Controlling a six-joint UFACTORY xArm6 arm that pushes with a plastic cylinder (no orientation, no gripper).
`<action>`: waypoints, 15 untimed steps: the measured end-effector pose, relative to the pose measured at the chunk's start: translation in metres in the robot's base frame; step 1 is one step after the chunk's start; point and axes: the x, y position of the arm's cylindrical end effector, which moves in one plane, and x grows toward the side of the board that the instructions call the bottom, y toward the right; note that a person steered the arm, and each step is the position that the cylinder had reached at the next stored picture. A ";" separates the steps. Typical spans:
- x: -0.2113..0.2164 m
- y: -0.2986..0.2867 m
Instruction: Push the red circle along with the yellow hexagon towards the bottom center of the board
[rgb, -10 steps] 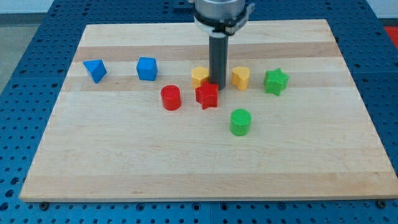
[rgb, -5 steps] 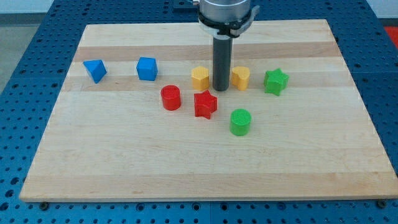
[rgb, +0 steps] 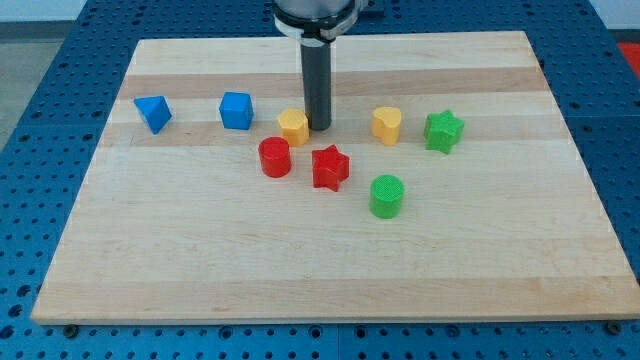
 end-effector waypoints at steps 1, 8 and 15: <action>-0.014 0.000; 0.013 -0.016; 0.018 -0.060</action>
